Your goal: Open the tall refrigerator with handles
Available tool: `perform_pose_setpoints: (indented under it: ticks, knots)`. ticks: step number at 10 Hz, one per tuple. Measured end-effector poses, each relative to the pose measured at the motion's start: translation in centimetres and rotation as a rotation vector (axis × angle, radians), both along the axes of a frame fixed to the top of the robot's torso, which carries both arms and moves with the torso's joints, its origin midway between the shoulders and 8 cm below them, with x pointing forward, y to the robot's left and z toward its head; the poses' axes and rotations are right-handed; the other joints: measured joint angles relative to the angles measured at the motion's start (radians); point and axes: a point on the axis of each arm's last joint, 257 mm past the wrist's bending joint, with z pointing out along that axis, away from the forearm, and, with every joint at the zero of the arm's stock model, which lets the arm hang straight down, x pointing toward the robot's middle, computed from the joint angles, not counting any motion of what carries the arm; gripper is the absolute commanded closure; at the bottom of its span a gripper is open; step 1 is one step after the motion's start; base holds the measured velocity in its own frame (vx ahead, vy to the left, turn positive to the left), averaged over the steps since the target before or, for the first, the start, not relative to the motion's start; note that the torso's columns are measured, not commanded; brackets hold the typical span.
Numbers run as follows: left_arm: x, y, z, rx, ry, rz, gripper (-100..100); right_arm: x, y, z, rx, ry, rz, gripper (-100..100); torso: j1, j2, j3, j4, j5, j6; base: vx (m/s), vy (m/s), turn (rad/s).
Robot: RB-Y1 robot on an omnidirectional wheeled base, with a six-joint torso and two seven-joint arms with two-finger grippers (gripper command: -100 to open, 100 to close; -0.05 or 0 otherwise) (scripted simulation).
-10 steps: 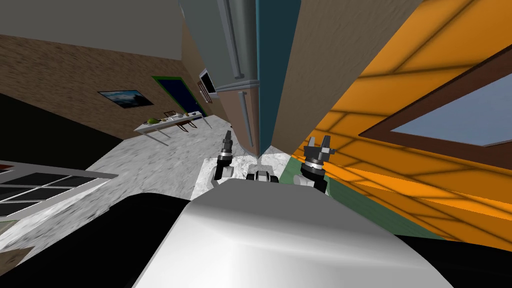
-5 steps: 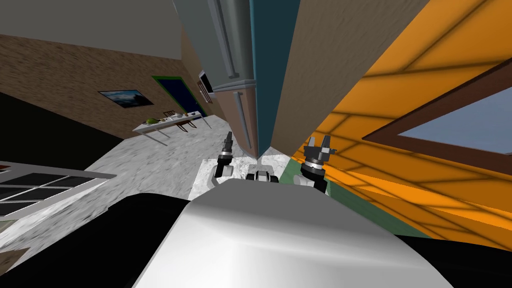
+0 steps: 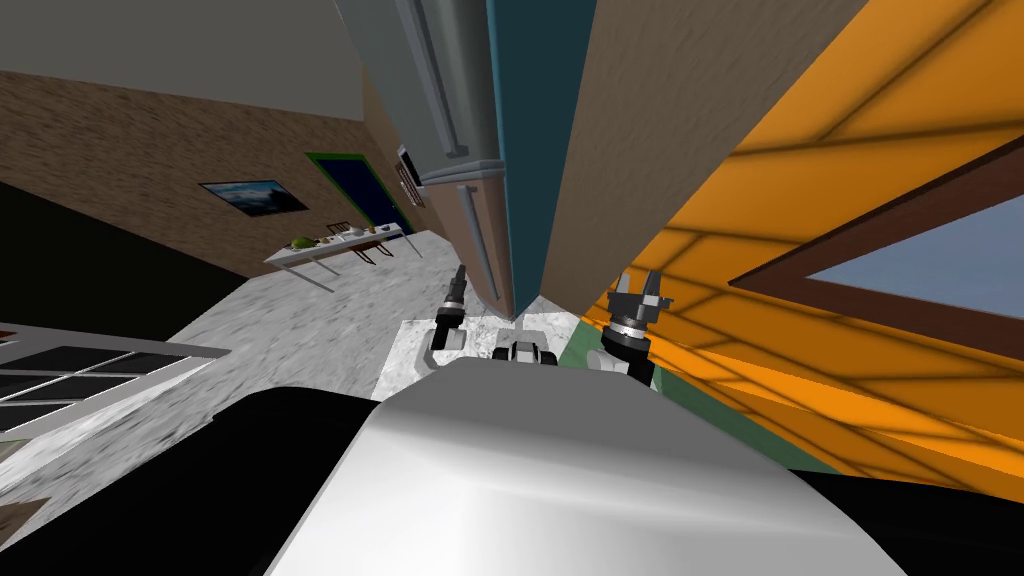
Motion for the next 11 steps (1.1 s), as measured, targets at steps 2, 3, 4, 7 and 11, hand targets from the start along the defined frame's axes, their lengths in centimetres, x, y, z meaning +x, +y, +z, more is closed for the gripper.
perform_pose_setpoints:
  ticks: [2,3,4,7,11]
  knots:
    - [0.6,0.7,-1.1,0.029,0.047,0.027,-100,0.0,0.0,0.0,0.000,0.000,0.000,0,0.001,-0.001,0.000,0.000,0.000,0.000,0.113,-0.082,0.033]
    - [0.9,1.3,-1.8,0.048,0.073,0.042,-100,0.0,0.0,0.0,0.000,0.000,0.000,0,-0.002,-0.001,-0.001,0.000,0.000,0.000,0.130,-0.126,0.023]
    - [1.2,1.8,-2.4,0.064,0.097,0.056,-100,0.0,0.0,0.0,0.000,0.000,0.000,0,-0.002,-0.001,-0.001,0.000,-0.001,0.000,0.124,-0.115,0.020]
    - [1.9,3.3,-3.9,0.113,0.164,0.096,-100,0.0,0.0,0.0,0.000,0.000,0.000,0,0.002,0.002,0.001,0.001,0.001,0.000,0.099,-0.085,0.024]
    - [2.8,5.8,-5.9,0.180,0.255,0.155,-100,0.0,0.0,0.0,0.000,0.000,0.000,0,0.000,0.000,0.000,0.000,0.000,0.000,0.099,-0.086,0.024]
